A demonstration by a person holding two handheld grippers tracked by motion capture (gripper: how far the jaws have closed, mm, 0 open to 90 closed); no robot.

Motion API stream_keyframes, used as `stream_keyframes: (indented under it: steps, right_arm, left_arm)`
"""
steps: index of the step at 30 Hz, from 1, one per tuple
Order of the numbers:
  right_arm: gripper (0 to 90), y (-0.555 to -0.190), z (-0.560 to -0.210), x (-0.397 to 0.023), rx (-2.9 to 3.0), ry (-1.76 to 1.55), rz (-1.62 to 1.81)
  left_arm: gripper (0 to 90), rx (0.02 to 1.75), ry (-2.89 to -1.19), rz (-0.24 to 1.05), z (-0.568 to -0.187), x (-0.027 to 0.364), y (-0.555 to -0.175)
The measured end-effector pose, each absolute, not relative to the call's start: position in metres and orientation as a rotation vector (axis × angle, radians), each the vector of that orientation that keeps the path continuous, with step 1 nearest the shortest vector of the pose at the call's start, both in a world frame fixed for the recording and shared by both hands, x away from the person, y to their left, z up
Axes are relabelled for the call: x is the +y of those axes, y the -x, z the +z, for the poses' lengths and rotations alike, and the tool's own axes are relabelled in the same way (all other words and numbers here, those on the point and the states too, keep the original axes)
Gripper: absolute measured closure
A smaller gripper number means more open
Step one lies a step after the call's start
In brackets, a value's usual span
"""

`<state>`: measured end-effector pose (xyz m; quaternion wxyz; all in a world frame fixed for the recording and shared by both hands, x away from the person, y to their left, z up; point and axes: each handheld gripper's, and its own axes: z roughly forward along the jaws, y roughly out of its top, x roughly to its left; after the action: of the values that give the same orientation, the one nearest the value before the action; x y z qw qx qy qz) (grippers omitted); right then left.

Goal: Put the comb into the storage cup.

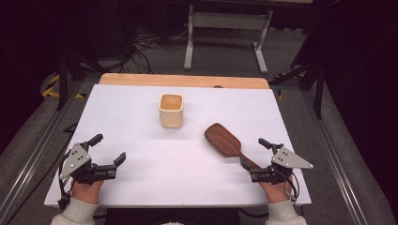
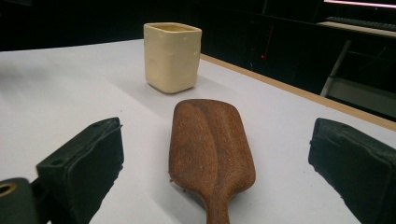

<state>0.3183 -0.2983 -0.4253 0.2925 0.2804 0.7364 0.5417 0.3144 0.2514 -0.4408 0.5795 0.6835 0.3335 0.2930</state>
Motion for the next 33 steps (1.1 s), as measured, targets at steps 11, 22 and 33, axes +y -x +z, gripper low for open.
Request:
stream_keyframes:
  steps: [11, 22, 33]
  right_arm:
    - [4.3, -0.319, -0.425, -0.297, 1.98, -0.74, 1.437]
    - [7.0, -0.321, -0.422, -0.294, 2.017, -0.74, 1.432]
    - [13.1, -0.332, -0.405, -0.282, 2.084, -0.734, 1.433]
  left_arm:
    - [0.6, 0.807, -1.589, 0.666, -0.44, 0.254, -0.316]
    - [1.2, 0.794, -1.605, 0.656, -0.437, 0.255, -0.316]
    - [1.5, 0.787, -1.613, 0.652, -0.436, 0.255, -0.316]
